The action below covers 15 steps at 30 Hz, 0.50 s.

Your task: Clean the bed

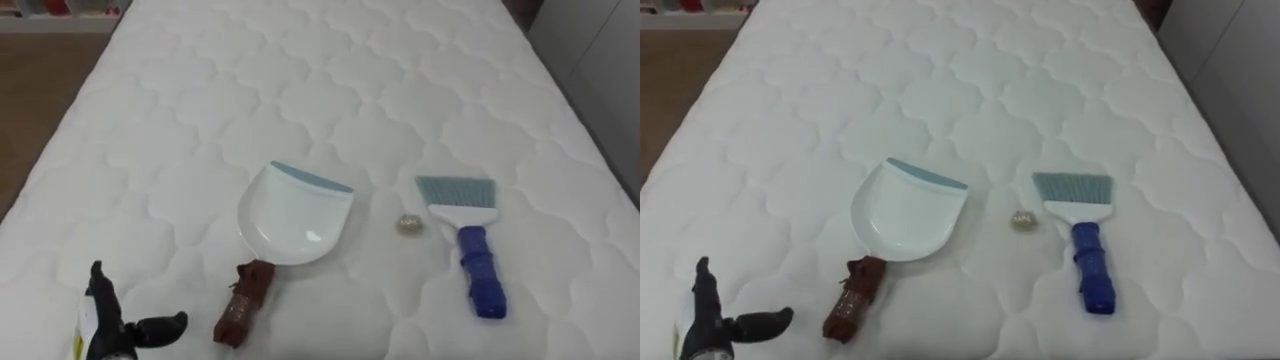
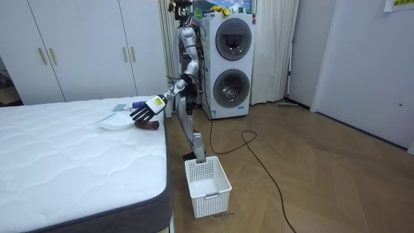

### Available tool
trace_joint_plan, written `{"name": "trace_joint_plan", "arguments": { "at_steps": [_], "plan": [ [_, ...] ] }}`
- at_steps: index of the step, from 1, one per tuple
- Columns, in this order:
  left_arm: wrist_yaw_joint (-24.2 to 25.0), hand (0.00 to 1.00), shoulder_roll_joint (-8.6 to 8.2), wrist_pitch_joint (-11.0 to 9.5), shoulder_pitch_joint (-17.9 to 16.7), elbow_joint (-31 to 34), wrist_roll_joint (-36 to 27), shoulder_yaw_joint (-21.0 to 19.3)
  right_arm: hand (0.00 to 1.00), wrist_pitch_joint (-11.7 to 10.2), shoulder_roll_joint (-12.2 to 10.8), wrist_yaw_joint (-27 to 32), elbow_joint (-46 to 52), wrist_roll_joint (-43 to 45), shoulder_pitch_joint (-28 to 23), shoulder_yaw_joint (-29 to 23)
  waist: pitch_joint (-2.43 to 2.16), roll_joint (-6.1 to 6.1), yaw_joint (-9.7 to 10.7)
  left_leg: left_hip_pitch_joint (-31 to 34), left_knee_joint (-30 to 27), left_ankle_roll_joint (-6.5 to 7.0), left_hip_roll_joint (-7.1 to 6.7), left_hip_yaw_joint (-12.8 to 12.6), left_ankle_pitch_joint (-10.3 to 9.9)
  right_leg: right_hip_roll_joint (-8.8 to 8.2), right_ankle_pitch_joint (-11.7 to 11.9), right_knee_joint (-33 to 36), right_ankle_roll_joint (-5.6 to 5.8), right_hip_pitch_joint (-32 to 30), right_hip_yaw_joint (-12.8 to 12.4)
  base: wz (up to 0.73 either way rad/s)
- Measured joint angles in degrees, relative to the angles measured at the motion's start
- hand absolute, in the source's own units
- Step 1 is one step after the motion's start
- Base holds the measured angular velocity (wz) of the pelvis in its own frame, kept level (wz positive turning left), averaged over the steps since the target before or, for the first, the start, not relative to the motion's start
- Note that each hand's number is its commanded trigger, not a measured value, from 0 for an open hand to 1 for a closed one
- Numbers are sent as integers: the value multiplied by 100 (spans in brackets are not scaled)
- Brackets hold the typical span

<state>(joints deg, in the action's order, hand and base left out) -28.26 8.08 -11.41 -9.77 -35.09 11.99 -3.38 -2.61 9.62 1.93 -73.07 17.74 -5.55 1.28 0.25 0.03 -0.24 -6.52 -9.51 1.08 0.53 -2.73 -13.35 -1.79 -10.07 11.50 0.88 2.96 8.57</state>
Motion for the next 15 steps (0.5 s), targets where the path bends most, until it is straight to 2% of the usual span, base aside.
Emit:
{"name": "trace_joint_plan", "arguments": {
  "at_steps": [9,15],
  "plan": [
    [-29,0,19,-6,7,253,168,371,0,-39,2,2,6,-181,8,14,-14,9,-7,42,-3,0,-1,19,0,-2,14,-100,3,4,29,1],
    [-27,0,19,-8,82,220,206,660,0,-39,39,-4,-1,-438,1,115,5,-11,29,20,-1,0,3,-19,0,-2,18,-90,2,13,6,-2]
  ]
}}
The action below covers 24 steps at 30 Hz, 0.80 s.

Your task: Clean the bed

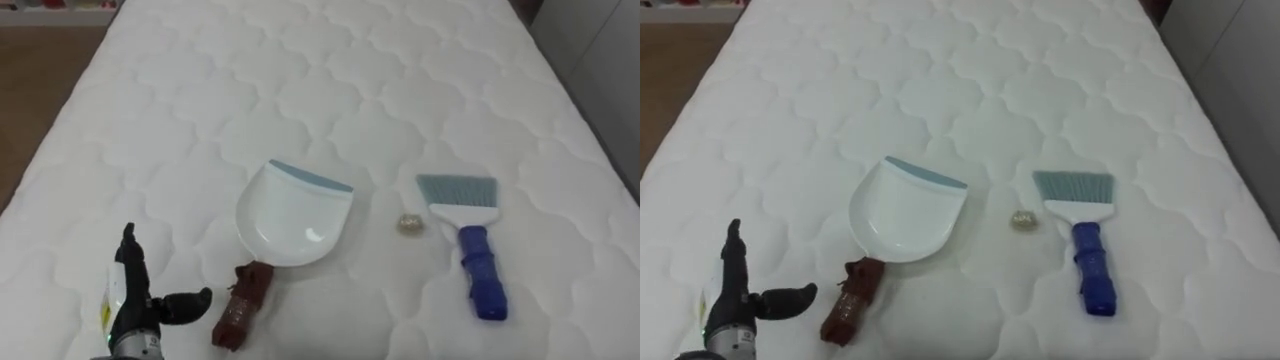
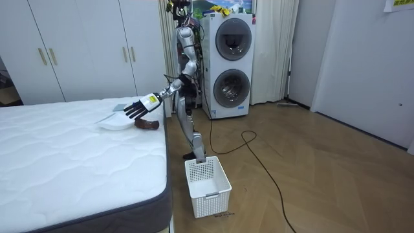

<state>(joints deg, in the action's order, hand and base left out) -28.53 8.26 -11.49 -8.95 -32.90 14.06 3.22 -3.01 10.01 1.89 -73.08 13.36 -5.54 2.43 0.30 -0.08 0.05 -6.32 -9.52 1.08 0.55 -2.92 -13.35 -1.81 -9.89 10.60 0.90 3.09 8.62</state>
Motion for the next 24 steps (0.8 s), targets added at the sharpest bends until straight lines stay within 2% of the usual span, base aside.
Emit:
{"name": "trace_joint_plan", "arguments": {
  "at_steps": [7,19,24],
  "plan": [
    [121,0,4,1,20,-99,-2,217,0,-6,-2,61,-19,-243,-2,32,4,2,154,11,-7,0,2,0,0,2,8,21,-4,-17,6,0],
    [515,0,4,1,88,-160,1,281,0,-7,0,54,-25,-384,12,68,10,12,211,116,-12,1,0,-7,1,4,8,20,-4,-124,-8,0],
    [568,0,22,1,117,-224,2,489,0,-6,-13,50,-25,-452,42,84,19,35,263,124,-10,1,-3,9,1,1,8,5,-4,-123,0,0]
  ]
}}
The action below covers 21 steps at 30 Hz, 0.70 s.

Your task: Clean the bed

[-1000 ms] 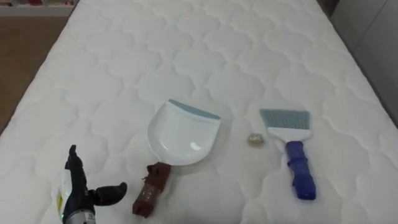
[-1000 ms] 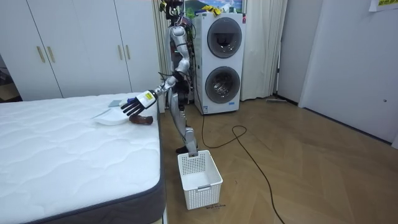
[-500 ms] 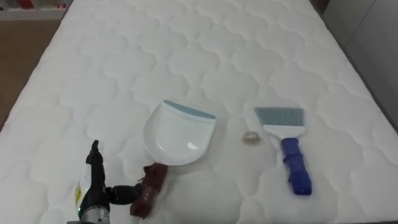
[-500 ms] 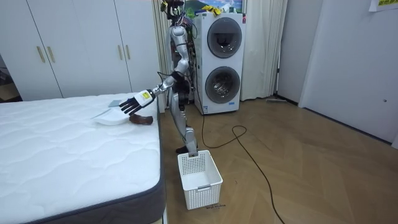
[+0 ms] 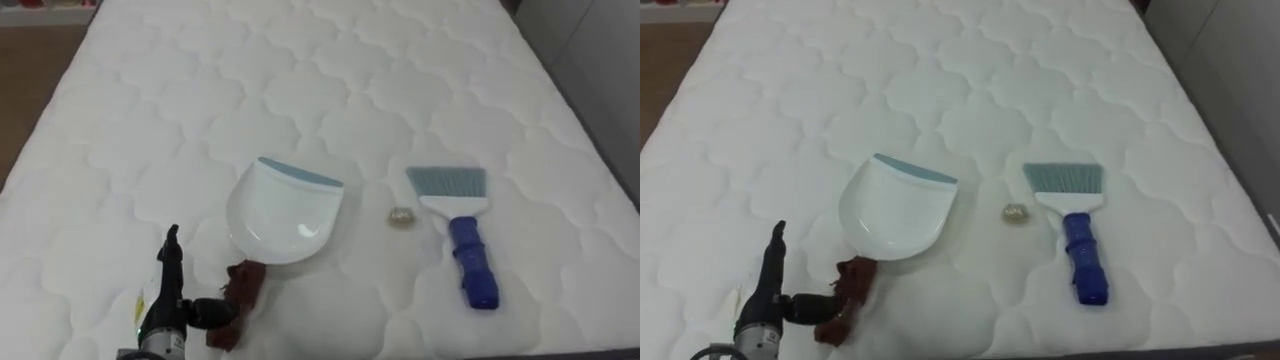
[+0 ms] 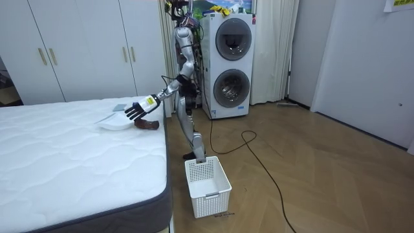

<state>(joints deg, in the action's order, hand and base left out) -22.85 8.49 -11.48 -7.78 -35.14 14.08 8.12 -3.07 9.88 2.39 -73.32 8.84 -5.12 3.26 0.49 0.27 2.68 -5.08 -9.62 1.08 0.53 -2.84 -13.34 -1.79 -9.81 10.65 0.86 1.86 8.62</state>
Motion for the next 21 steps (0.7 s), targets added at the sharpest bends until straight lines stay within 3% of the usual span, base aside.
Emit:
{"name": "trace_joint_plan", "arguments": {
  "at_steps": [9,21],
  "plan": [
    [282,0,-5,4,96,-98,0,122,0,-1,-37,10,8,-181,0,18,-9,54,17,56,-4,1,2,-10,1,0,7,5,1,-79,-1,0],
    [332,0,-17,12,204,-332,-1,288,0,-9,-25,78,6,-208,85,17,5,-11,110,202,-48,1,3,10,2,-7,12,10,-4,-170,35,0]
  ]
}}
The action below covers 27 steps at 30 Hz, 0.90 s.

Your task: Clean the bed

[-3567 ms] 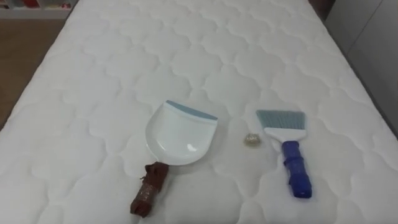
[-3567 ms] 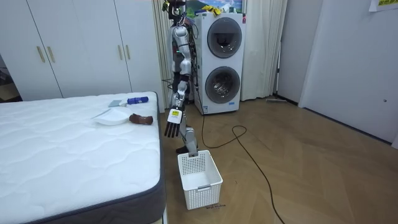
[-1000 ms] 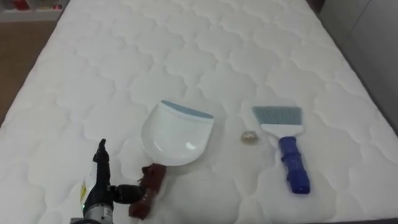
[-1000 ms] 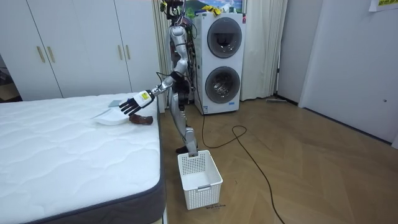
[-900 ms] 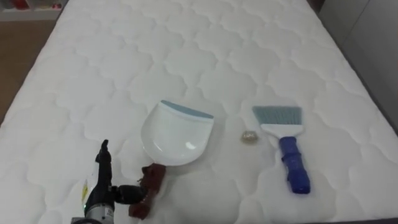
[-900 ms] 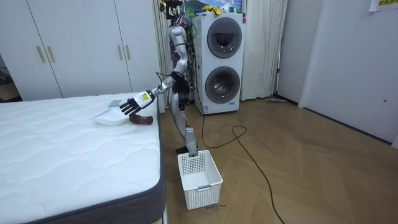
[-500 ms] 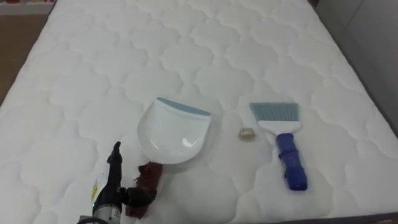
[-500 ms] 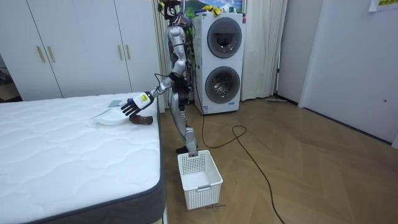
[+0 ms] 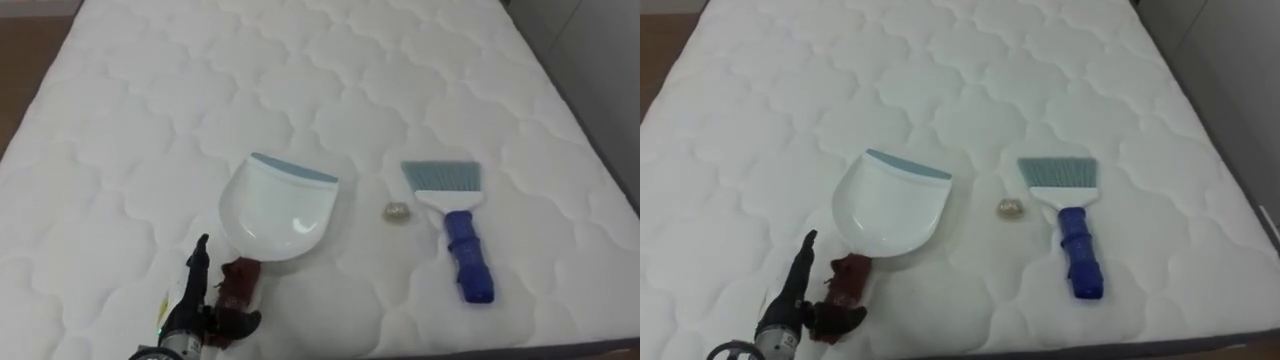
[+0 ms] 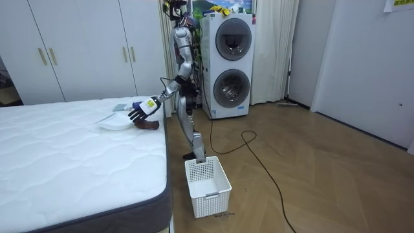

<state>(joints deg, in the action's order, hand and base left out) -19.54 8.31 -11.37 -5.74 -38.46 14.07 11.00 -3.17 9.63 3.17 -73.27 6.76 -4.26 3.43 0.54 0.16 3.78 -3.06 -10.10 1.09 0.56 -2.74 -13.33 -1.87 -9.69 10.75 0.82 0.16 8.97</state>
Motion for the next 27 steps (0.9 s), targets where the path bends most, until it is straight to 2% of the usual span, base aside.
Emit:
{"name": "trace_joint_plan", "arguments": {
  "at_steps": [2,7,12,22,27],
  "plan": [
    [-25,0,0,0,106,-66,0,59,0,-1,1,2,-14,-22,50,9,6,-9,80,48,-23,-1,-1,20,1,-3,2,2,-2,-31,21,5],
    [-12,0,-25,-5,552,-717,-1,249,0,-1,22,-30,-67,-277,82,103,17,-14,92,59,-21,-2,1,39,3,-2,4,-1,-5,-54,43,1],
    [29,0,-68,-5,640,-924,-1,281,0,-2,31,-82,-66,-468,111,137,14,-1,93,246,-32,-2,4,20,11,0,31,1,-15,-256,26,-2],
    [28,0,-114,24,988,-1789,3,285,0,0,38,-77,-186,-703,267,339,22,26,105,518,-49,-6,37,-25,16,25,42,-14,-30,-521,51,-1],
    [-32,0,-109,81,1056,-1797,1,329,0,6,51,-44,-255,-782,399,561,26,22,108,644,-61,-20,53,-33,24,41,49,-20,-42,-639,54,-1]
  ]
}}
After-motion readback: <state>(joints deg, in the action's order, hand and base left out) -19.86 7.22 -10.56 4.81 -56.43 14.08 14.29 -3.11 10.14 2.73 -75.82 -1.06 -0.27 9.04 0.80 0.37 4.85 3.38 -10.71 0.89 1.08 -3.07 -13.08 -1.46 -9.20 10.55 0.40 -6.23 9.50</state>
